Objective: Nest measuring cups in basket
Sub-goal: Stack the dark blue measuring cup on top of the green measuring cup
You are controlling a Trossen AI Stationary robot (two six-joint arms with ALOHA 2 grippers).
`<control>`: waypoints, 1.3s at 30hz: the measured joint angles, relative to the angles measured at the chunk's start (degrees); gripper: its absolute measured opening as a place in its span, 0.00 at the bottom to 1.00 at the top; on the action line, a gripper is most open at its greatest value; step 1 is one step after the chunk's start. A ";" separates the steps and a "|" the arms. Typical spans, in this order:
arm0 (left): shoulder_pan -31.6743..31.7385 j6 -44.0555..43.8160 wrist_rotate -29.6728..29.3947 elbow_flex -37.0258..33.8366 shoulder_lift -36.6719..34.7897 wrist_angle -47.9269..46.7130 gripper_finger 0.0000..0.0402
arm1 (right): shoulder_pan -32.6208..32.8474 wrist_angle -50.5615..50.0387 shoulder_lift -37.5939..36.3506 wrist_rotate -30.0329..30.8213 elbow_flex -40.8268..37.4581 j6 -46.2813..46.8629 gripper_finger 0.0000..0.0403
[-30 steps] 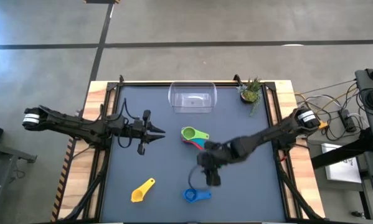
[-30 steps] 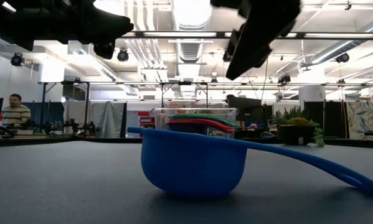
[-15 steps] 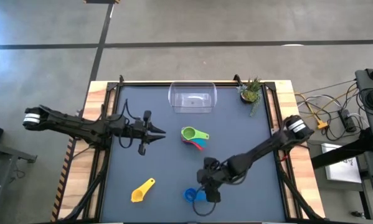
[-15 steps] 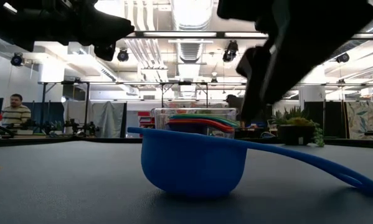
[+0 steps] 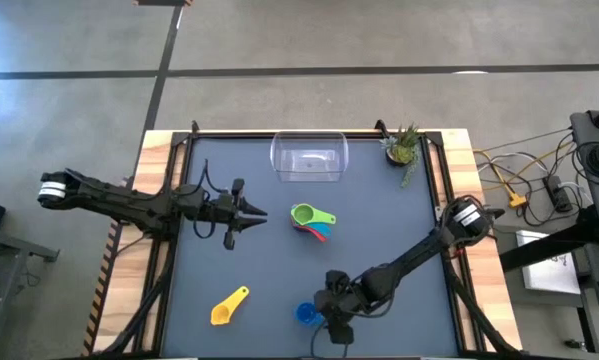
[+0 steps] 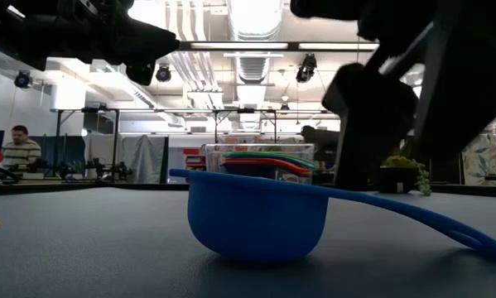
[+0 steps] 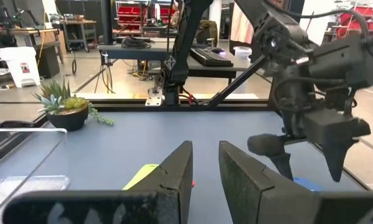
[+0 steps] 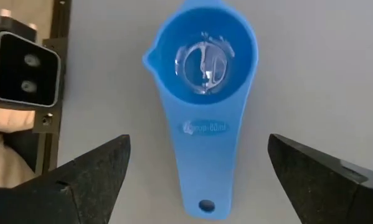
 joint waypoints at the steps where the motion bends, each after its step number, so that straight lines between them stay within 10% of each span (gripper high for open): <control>1: 0.00 -0.02 0.00 0.00 0.03 0.16 0.15 | -0.01 0.02 0.36 0.02 -0.01 0.85 0.91; 12: 0.00 -0.83 0.02 0.00 0.04 0.17 0.15 | -0.09 -1.59 3.81 1.36 0.67 2.11 0.84; 25: 0.00 -0.72 0.02 0.00 0.04 -0.07 0.15 | -0.84 -7.86 3.97 2.35 3.02 -2.49 0.31; 39: 0.07 -0.13 0.02 0.00 -0.16 -0.98 0.15 | -6.00 -15.86 -2.52 9.39 2.95 -6.45 0.31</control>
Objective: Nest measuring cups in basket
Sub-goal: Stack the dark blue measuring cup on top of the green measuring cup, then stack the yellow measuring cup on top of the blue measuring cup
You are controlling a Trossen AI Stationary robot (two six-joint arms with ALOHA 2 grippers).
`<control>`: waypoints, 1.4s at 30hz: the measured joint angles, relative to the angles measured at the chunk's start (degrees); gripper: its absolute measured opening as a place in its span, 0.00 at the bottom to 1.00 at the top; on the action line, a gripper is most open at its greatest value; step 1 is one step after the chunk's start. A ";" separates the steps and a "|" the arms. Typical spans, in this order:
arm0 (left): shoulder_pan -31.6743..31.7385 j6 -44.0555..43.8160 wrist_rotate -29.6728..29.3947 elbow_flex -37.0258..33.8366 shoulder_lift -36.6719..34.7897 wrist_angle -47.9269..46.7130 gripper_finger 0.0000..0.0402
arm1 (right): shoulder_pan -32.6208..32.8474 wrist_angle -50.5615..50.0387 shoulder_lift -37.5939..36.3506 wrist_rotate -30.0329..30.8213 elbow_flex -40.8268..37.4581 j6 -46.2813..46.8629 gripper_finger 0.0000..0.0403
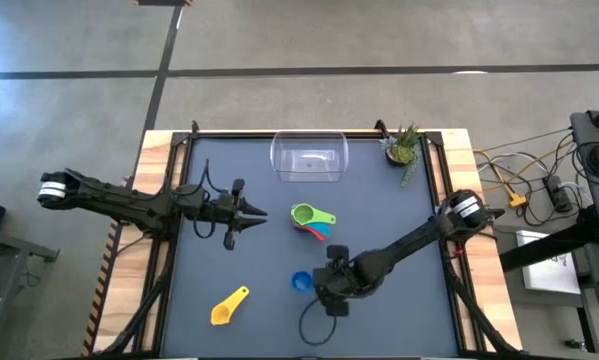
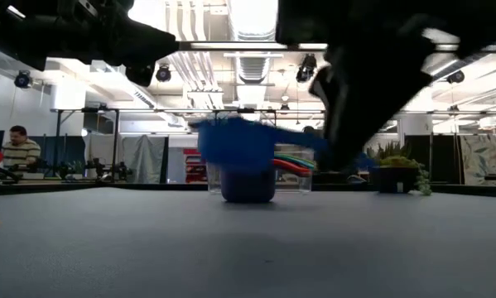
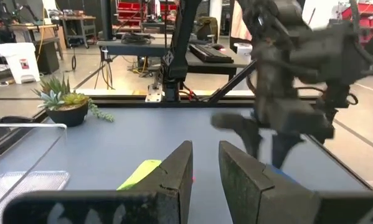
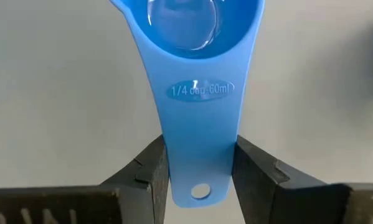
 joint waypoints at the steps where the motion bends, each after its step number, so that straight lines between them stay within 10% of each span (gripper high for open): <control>1: 0.00 0.01 -0.13 0.00 -0.03 -0.10 0.15 | -0.72 -1.08 -0.95 1.58 0.00 0.00 0.31; 9: 0.04 0.41 -3.58 0.02 -1.17 -0.51 0.15 | -9.02 -3.78 -8.69 11.95 -0.08 4.39 0.31; 19: 0.06 1.00 -3.58 0.02 -1.76 -1.82 0.15 | -20.42 -9.18 -8.42 7.41 -0.24 2.91 0.31; 42: 0.66 1.36 -3.57 0.02 -1.74 -1.86 0.15 | -21.27 -9.07 -8.20 3.95 -0.27 -1.40 0.36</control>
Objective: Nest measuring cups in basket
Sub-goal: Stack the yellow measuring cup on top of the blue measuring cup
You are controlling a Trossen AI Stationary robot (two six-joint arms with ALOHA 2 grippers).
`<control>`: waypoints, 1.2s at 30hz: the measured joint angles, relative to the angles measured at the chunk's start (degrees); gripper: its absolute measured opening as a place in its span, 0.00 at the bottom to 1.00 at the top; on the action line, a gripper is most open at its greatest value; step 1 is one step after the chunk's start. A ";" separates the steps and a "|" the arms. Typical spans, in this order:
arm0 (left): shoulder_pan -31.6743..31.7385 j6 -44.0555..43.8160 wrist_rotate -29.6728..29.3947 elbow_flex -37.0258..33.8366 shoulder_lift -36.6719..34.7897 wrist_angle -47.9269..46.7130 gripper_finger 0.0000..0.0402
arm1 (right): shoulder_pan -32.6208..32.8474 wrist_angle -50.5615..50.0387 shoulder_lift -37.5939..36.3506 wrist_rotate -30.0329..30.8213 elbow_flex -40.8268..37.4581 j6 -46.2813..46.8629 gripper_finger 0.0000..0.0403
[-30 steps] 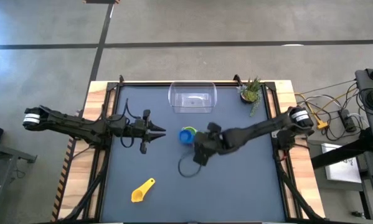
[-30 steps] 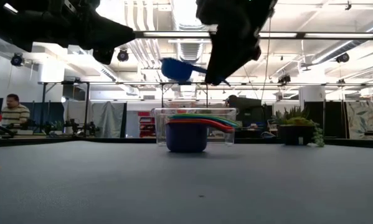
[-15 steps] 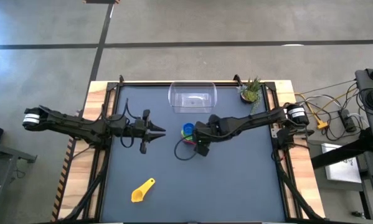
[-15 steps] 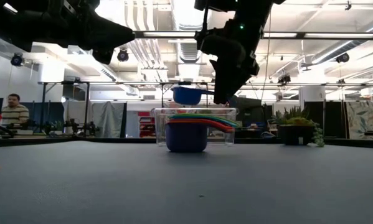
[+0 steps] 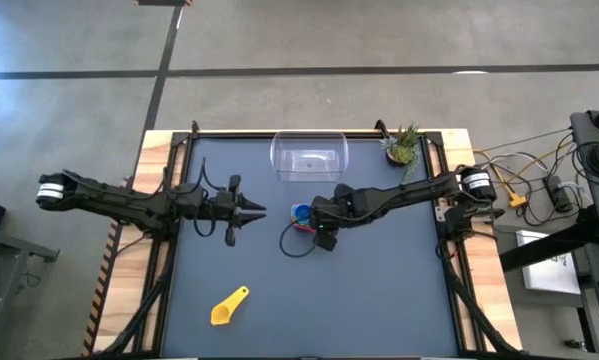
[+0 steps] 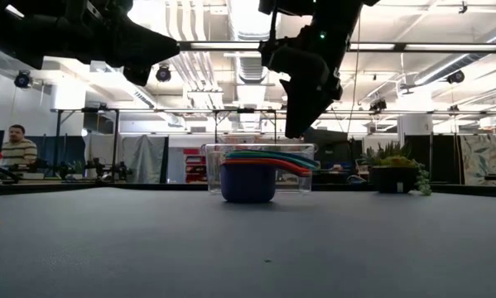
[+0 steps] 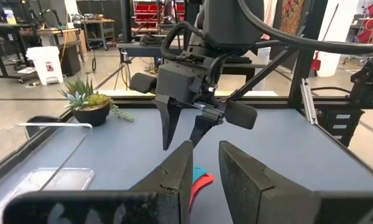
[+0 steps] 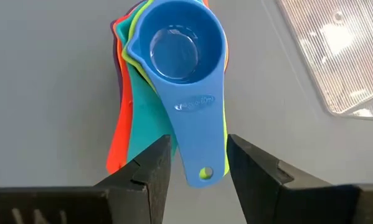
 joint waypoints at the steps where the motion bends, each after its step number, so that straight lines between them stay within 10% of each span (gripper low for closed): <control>1: -0.02 -0.62 0.04 0.00 0.00 -0.01 0.15 | 0.01 -0.01 -0.04 0.00 -0.04 -0.24 0.36; 7: -0.12 -6.85 1.08 1.48 -0.32 -5.89 0.15 | 4.06 0.55 -2.11 0.57 -0.43 -1.39 0.39; 19: -4.45 -24.84 8.55 15.66 -0.20 -56.24 0.15 | 16.68 10.06 -16.19 14.58 -12.09 -0.27 0.36; 36: -28.93 -53.79 8.12 18.66 5.41 -64.05 0.14 | 21.33 54.81 -31.50 14.72 -40.29 -12.61 0.35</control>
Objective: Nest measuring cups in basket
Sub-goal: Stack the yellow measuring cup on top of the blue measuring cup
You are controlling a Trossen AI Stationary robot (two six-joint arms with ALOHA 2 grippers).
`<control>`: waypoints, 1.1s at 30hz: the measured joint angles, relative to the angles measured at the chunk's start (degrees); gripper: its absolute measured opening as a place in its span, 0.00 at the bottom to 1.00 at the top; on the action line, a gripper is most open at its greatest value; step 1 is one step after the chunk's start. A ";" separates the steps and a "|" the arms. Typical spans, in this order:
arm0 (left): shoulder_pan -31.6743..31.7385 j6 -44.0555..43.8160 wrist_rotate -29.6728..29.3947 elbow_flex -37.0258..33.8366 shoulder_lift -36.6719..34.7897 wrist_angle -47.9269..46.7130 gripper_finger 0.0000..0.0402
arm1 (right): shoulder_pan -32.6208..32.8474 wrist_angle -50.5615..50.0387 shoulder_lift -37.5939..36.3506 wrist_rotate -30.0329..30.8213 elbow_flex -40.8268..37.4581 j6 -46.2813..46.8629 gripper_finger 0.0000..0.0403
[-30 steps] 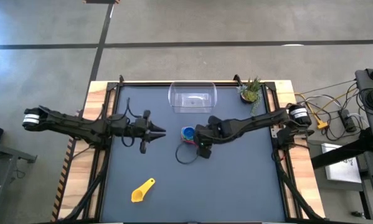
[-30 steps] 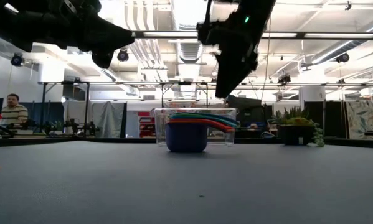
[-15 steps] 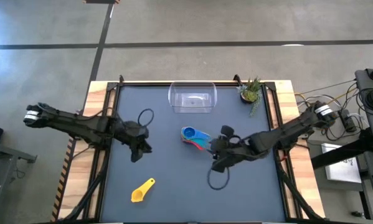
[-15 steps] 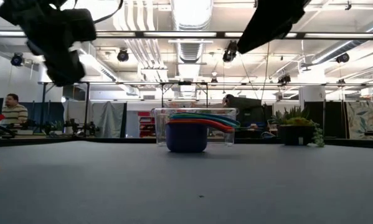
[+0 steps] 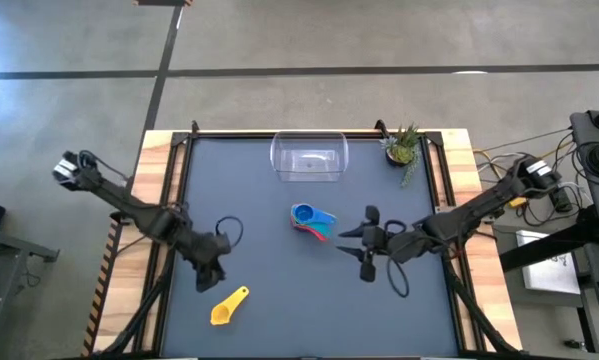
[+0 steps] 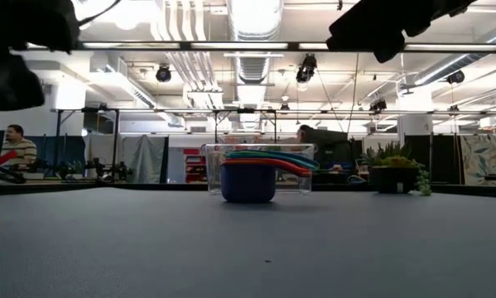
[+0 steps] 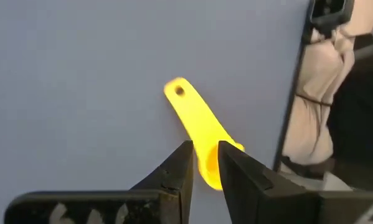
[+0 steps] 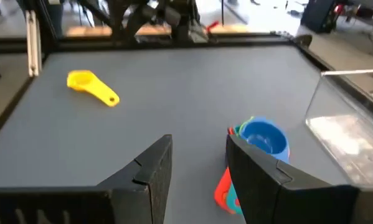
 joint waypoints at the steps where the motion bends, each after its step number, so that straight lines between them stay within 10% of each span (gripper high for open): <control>1: -1.36 -1.58 0.01 0.62 1.03 0.03 0.14 | 0.00 1.18 -0.32 0.06 -0.60 -0.67 0.35; 11: -8.43 -7.78 0.00 8.79 15.89 -0.17 0.17 | -1.62 6.48 -0.57 0.36 -2.81 -7.30 0.35; 25: -12.82 -11.31 3.42 10.12 28.61 -0.73 0.58 | -3.32 6.32 -0.51 0.10 -2.81 -9.13 0.35; 33: -13.67 -13.64 3.45 6.66 28.85 3.45 0.53 | -3.34 6.10 -0.51 0.13 -2.81 -9.13 0.35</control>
